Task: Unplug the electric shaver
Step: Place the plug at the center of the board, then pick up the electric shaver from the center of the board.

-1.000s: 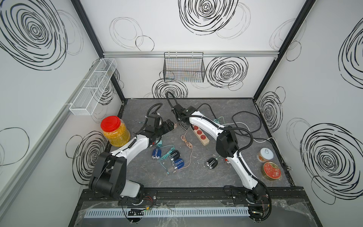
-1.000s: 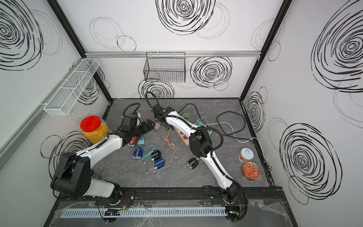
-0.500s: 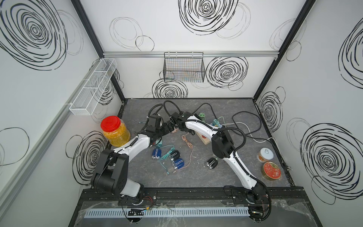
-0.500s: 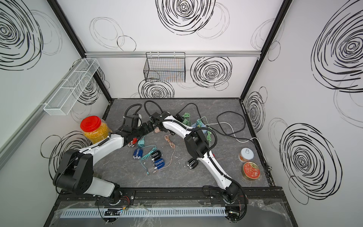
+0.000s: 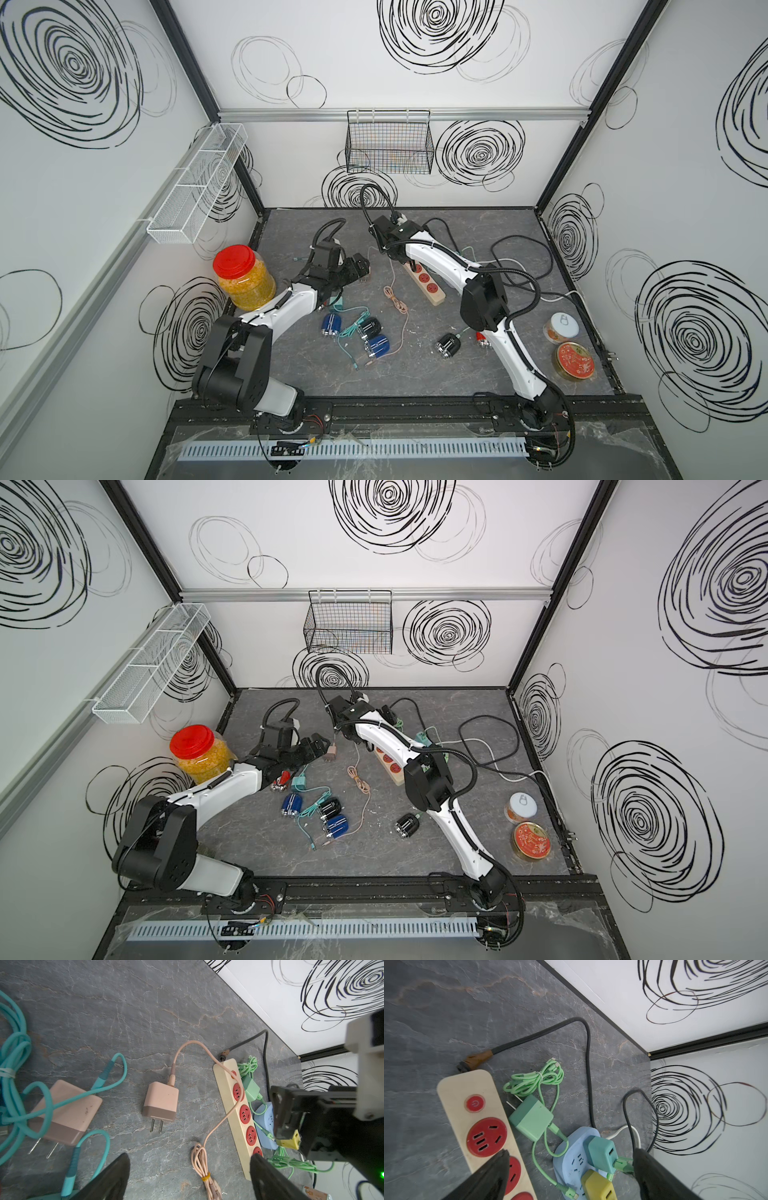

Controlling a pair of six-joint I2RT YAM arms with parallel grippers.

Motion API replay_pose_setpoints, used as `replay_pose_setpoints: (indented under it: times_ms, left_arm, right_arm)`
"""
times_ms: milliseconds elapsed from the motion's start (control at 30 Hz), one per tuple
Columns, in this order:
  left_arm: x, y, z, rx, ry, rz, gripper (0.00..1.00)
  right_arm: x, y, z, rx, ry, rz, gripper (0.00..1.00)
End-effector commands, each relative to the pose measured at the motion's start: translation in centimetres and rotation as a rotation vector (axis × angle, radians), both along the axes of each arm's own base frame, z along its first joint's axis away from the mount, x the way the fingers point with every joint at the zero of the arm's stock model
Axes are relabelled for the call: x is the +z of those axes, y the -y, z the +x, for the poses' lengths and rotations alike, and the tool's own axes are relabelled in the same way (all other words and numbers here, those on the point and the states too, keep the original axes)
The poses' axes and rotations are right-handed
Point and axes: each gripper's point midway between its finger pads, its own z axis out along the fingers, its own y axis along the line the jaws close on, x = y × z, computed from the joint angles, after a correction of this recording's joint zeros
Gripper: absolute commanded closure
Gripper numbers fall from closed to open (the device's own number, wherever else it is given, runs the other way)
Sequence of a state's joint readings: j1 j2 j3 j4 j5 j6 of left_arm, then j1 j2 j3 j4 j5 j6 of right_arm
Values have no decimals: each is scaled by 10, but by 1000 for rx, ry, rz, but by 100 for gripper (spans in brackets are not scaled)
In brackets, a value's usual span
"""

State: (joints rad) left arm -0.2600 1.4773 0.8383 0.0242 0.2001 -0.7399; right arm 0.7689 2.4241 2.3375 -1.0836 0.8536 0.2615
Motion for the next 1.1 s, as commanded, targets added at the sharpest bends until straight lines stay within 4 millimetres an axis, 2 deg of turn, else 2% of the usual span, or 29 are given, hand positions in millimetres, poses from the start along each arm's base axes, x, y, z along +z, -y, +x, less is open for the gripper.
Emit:
replay_pose_setpoints:
  times_ms: [0,100,167,267,367,400,633,700,867,1067]
  left_arm:
    - [24,8,-1,-32,83,-8,8]
    - [39,20,-5,-71,115,36,11]
    - [46,32,-9,-111,127,69,14]
    - [55,54,-20,-179,149,122,21]
    - [61,76,-35,-250,170,191,24]
    - [62,81,-40,-268,176,214,24]
    - [63,116,-73,-373,209,294,18]
    - [62,126,-82,-405,213,308,18]
    - [52,146,-102,-462,213,366,17]
    - [37,183,-129,-561,215,435,14]
  right_arm:
    - [63,-2,-5,-8,65,246,6]
    - [101,-17,-29,87,96,406,10]
    - [126,-18,-52,137,139,490,14]
    - [135,-2,-82,138,164,569,19]
    - [127,19,-108,111,152,649,24]
    - [130,27,-118,109,160,674,24]
    - [113,85,-176,56,190,826,32]
    - [101,103,-190,6,183,845,33]
    - [67,132,-219,-73,132,867,35]
    - [26,154,-235,-171,50,953,34]
